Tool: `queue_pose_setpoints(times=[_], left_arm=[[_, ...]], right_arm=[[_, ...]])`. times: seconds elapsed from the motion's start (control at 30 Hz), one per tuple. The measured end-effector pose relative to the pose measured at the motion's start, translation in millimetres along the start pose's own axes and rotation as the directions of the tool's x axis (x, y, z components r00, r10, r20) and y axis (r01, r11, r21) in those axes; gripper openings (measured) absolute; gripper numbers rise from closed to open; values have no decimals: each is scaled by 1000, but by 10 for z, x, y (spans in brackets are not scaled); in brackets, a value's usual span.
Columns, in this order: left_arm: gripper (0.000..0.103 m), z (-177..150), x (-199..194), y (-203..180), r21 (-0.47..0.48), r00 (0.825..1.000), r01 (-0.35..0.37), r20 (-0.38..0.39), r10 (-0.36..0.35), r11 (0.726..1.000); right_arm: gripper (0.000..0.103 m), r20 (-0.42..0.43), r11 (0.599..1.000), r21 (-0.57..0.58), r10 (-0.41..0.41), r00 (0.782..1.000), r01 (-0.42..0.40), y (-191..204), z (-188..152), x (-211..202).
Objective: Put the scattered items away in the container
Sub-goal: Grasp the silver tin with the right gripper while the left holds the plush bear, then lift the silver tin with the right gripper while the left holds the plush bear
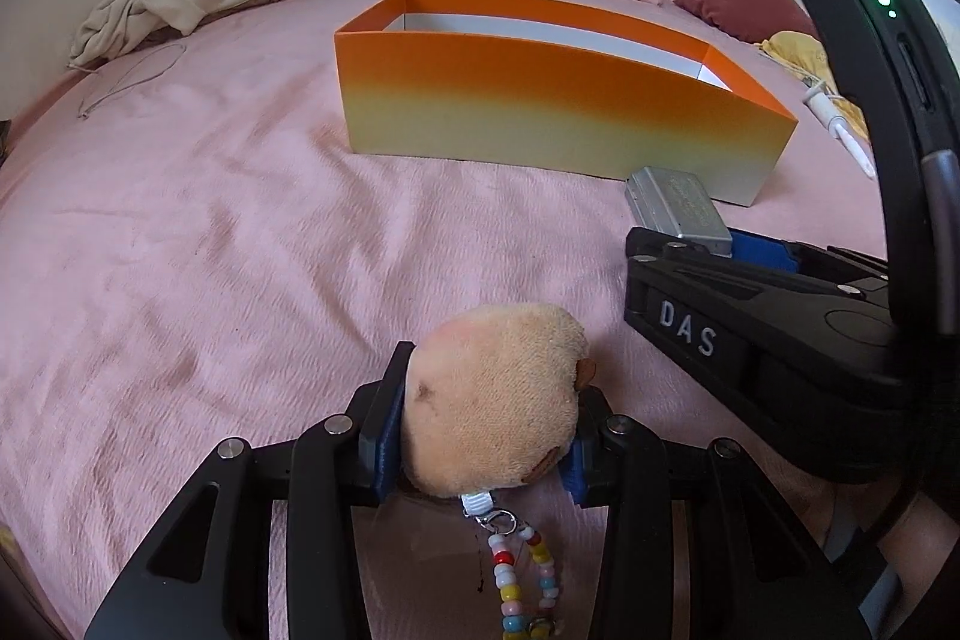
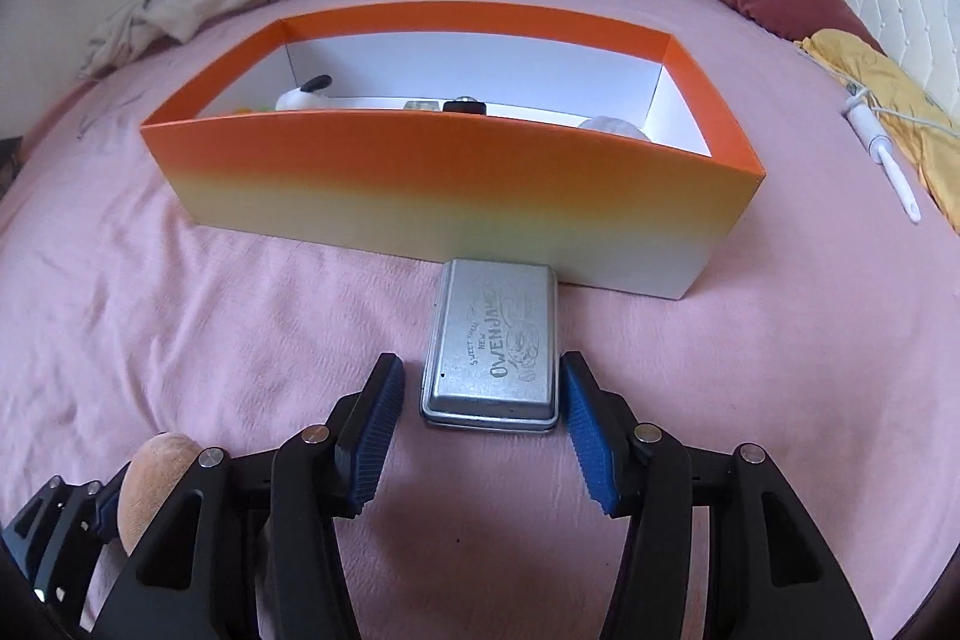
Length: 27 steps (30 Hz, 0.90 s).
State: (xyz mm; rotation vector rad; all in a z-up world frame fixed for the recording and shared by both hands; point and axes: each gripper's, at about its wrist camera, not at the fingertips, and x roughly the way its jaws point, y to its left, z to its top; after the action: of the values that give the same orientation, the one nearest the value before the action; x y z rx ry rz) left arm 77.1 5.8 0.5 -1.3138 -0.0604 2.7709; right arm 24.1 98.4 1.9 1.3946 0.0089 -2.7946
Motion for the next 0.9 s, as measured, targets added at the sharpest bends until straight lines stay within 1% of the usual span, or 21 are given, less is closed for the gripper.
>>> queue_pose_setpoints(times=[0.03,0.13,0.17,0.2,0.27,0.37,0.53,0.9], left_arm=[[42,-1,-2,3,-2,1000,2,0,-2,1000],[41,-5,-7,2,-3,1000,3,2,-3,1000],[41,-6,-8,1,-3,1000,3,2,-3,1000],[41,-7,-9,0,-2,1000,3,3,-3,1000],[41,-10,-9,-5,-1,1000,1,4,-1,1000],[41,-13,-10,-13,2,1000,-3,5,3,1000],[41,-16,-17,-21,5,1000,-6,6,6,1000],[41,-31,-22,-63,3,1000,-7,8,7,1000]], right_arm=[[44,8,1000,20,1,1000,-2,-36,-19,-16],[43,36,994,99,43,998,-47,-202,-87,-103],[43,46,991,124,39,998,-44,-260,-117,-154],[43,67,987,153,43,997,-53,-324,-166,-216],[43,141,972,216,65,988,-95,-458,-287,-374],[43,220,945,302,60,974,-126,-657,-406,-512],[43,157,931,339,87,984,-137,-692,-408,-379],[43,153,934,334,80,985,-127,-682,-445,-400]])
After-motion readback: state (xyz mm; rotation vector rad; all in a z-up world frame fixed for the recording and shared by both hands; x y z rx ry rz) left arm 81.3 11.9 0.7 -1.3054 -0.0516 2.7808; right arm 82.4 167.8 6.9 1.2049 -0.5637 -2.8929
